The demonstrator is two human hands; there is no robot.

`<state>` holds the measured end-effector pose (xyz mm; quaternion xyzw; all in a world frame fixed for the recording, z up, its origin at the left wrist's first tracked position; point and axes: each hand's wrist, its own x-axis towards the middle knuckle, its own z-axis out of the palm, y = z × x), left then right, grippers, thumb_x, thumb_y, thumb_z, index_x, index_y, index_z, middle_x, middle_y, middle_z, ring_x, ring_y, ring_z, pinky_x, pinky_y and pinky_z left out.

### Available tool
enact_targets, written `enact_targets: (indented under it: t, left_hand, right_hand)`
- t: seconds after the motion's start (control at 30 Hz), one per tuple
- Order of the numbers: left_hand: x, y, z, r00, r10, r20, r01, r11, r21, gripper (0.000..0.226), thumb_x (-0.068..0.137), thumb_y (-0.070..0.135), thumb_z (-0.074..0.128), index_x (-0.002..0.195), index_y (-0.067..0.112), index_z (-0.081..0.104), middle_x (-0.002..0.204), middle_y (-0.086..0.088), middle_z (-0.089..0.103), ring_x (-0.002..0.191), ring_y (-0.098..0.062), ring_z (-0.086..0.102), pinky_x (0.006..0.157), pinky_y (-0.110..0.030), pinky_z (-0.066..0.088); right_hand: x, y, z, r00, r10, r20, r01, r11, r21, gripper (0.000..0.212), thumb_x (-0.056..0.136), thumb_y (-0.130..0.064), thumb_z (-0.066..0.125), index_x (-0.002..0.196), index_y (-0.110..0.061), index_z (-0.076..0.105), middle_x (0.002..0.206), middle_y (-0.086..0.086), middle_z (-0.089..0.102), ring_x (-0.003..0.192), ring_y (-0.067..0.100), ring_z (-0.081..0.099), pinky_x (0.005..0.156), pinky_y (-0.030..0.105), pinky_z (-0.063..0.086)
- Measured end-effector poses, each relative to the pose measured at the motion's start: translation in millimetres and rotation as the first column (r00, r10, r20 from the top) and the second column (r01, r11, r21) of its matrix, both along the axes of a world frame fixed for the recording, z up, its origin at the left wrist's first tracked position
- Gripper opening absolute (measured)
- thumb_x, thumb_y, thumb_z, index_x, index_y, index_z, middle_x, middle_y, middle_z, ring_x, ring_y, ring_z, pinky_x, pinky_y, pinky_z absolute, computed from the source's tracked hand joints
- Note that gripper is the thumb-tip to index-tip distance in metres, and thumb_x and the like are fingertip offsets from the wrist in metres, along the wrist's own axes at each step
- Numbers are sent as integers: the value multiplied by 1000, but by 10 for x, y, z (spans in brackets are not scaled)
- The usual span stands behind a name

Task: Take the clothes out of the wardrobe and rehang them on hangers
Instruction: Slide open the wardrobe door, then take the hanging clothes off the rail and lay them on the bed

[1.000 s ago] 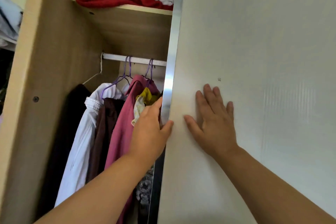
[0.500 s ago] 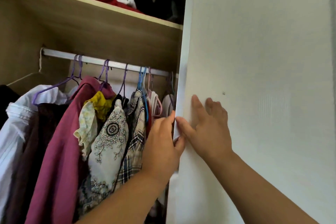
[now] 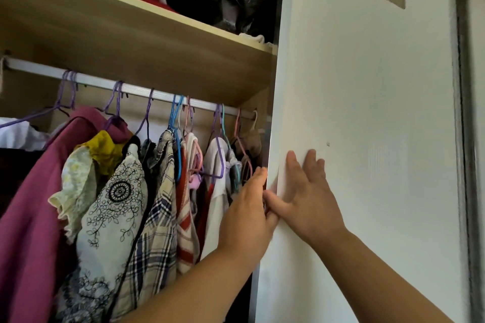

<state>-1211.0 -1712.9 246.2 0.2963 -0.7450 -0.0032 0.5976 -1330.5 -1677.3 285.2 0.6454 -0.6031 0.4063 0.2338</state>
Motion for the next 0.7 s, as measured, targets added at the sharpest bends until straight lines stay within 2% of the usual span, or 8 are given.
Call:
enact_targets:
  t: [0.1,0.23,0.4,0.47,0.6,0.7]
  left_hand:
    - [-96,-13,13,1000,-4,13,4,1000,1,70,90,23,58,149,29,21,154,19,22,138,-2,29,109,-22,30]
    - [-198,4,56,998,-17,59,17,1000,7,68,92,25,55,150,29,20,156,17,20,138,-4,31,103,-19,31]
    - [-308,33,80,993,-41,111,38,999,31,67,92,28,56,149,29,22,159,15,5,139,-6,29,102,-25,36]
    - [-347,47,70,993,-32,116,26,998,55,67,91,30,58,149,30,23,159,16,1,137,-8,35,98,-27,41]
    - [-349,63,83,993,-41,108,30,994,102,66,91,30,58,147,32,25,159,16,5,133,-7,40,98,-28,43]
    - [-302,116,150,986,-38,163,14,989,149,68,91,29,59,147,32,21,158,10,18,130,-14,45,97,-29,43]
  right_hand:
    - [-109,-19,3,1000,3,25,-3,1000,-13,90,79,-68,47,150,-36,0,159,1,-13,146,24,-13,118,37,8]
    - [-237,-35,2,998,11,54,-10,1000,-17,90,79,-65,49,150,-36,1,159,0,-13,146,22,-14,117,36,7]
    - [-402,-50,-9,998,-2,63,4,999,-33,89,80,-65,48,150,-34,1,159,0,-13,145,21,-14,117,37,8]
    - [-450,-54,-10,998,-6,67,8,999,-31,89,81,-65,48,150,-35,1,159,0,-13,145,21,-15,117,38,9]
    - [-443,-69,-12,997,4,71,-2,999,-33,89,81,-63,50,151,-32,3,159,1,-12,145,22,-14,117,38,9]
    - [-421,-73,-8,998,-1,67,4,999,-33,89,81,-63,49,151,-31,3,159,2,-11,146,24,-14,117,39,9]
